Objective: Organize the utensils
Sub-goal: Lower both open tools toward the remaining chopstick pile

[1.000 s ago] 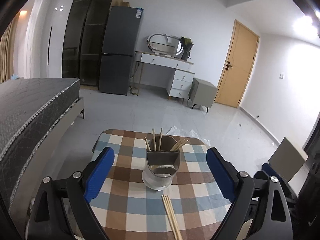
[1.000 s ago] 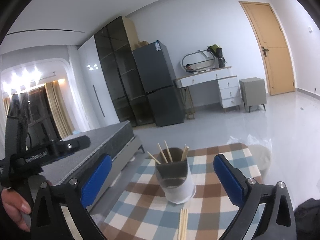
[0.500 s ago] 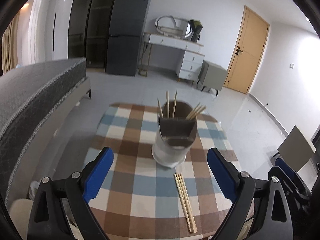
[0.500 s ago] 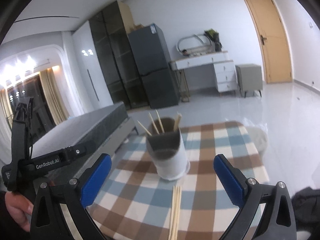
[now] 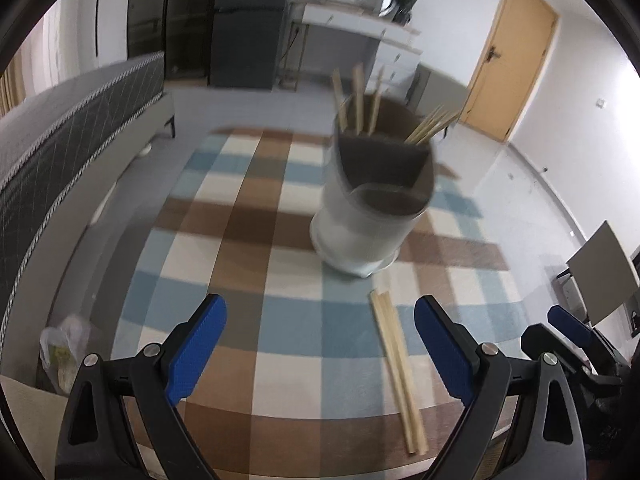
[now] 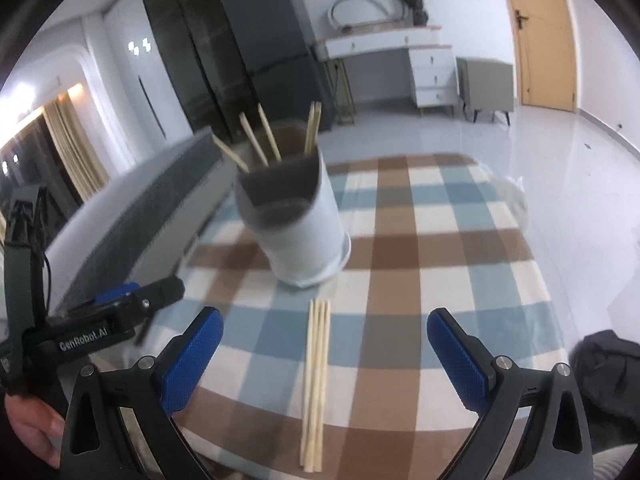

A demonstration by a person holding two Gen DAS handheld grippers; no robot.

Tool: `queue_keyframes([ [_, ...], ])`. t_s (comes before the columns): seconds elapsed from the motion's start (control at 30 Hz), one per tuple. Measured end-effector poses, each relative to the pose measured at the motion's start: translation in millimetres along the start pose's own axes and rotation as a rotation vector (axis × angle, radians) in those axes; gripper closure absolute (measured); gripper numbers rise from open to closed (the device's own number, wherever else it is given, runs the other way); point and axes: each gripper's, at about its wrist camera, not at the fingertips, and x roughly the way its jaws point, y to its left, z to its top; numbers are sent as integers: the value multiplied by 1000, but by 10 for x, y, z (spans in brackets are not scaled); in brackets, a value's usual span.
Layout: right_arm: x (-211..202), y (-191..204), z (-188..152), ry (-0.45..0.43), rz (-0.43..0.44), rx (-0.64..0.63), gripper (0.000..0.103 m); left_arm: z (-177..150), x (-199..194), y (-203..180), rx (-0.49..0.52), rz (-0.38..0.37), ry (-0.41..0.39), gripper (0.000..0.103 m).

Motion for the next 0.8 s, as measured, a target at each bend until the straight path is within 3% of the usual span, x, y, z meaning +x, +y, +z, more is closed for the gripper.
queue_keyframes([
  [0.13,256,8,-20,86,-3,-28,7,37,54,112,-43,82,9,11],
  [0.27,509,11,38,149,-2,-56,9,86,132,202,-104,58,44,11],
  [0.5,1119,-51,111,269,-70,-137,11,124,275,246,-112,51,92,11],
  [0.63,1326,-134,110,305,-56,-99,14,153,350,329,-151,46,119,11],
  [0.8,1497,-74,40,375,-78,-145,36,141,448,364,-176,49,163,11],
])
